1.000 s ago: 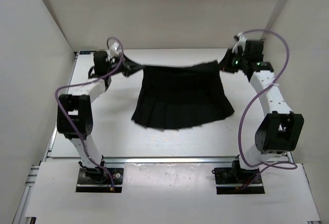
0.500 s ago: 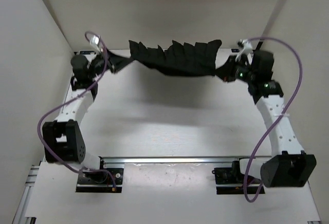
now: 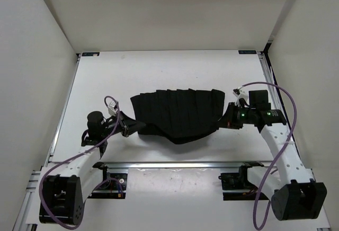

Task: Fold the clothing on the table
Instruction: Fold the skirt

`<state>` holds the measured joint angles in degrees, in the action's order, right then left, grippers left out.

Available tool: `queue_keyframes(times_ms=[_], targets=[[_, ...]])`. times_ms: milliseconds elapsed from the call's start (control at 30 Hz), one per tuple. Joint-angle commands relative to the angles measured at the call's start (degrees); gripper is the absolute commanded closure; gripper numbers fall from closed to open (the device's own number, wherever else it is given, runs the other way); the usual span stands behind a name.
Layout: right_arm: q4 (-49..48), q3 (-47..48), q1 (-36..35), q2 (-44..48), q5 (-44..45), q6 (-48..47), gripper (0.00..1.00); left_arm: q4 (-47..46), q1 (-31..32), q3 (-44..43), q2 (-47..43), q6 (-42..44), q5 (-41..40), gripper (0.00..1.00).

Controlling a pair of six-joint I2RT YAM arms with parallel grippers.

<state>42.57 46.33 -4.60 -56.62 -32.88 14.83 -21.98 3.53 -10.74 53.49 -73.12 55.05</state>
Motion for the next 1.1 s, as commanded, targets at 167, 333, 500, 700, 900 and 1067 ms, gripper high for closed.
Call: queue_keyframes(times_ms=[167, 333, 500, 700, 900, 1067], targets=[[16.15, 6.32, -2.70, 2.05, -1.12, 1.34, 1.00, 16.93, 1.30, -10.16, -4.72, 7.09, -6.07, 1.00], [11.23, 7.99, 1.16, -2.34, -1.13, 3.27, 1.00, 27.14, 0.96, -15.87, 0.20, 12.55, -14.69, 1.00], [-2.10, 8.43, 10.12, -9.63, -5.69, 9.14, 1.00, 34.36, -2.20, -20.37, 3.71, 15.64, -22.69, 1.00], [-18.04, 15.97, 11.37, -24.99, -11.67, 14.79, 1.00, 25.16, -5.72, -22.30, 12.68, 11.69, -25.25, 1.00], [-19.00, 39.32, 9.35, -45.49, -13.08, 12.93, 1.00, 15.41, -8.19, -31.77, 29.18, 10.38, -28.85, 1.00], [-23.04, 56.65, 9.43, -65.16, -15.10, 17.66, 0.85, 3.08, -8.02, -43.03, 46.04, 4.40, -29.30, 0.18]])
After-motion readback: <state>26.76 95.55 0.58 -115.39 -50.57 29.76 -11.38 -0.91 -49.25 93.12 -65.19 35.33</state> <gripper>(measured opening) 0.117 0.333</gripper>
